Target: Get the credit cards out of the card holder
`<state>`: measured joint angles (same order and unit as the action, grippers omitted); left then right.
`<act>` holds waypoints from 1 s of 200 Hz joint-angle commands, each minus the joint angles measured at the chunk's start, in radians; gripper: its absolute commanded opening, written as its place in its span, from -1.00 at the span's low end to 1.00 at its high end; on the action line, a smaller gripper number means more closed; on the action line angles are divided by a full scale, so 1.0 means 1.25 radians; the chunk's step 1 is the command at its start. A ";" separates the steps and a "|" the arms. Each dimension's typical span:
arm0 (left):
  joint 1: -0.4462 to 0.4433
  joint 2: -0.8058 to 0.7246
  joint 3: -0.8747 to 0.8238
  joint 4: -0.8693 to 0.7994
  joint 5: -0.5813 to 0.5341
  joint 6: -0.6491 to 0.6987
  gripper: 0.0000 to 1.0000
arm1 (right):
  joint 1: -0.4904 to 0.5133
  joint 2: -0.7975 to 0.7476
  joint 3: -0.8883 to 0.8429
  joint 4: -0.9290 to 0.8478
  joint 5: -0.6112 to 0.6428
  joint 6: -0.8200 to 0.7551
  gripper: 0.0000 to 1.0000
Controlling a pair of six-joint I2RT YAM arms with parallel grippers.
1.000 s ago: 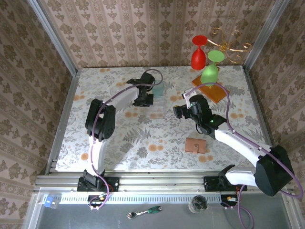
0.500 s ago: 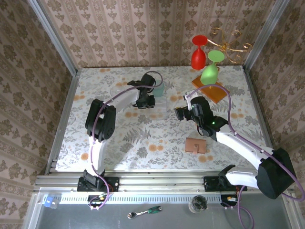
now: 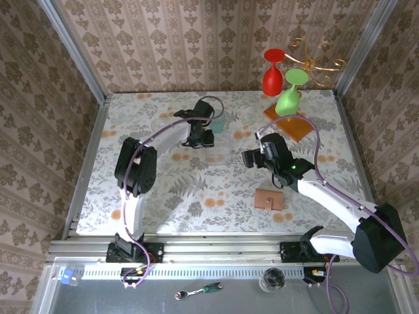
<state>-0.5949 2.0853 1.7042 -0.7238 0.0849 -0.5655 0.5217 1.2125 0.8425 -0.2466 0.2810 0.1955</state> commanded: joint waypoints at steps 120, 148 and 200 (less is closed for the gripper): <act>0.051 -0.182 -0.144 0.102 0.044 0.042 -0.27 | 0.000 -0.016 -0.025 -0.425 -0.242 0.883 1.00; 0.067 -0.203 -0.174 0.110 0.057 0.058 -0.23 | 0.001 -0.063 -0.115 -0.386 -0.277 1.075 1.00; 0.094 -0.215 -0.206 0.127 0.077 0.068 -0.23 | -0.002 -0.070 -0.205 -0.320 -0.275 1.225 1.00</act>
<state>-0.4938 1.8488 1.4658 -0.5835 0.1551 -0.5098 0.5217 1.1255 0.6231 -0.6994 -0.0586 1.5620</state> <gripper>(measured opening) 0.385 0.999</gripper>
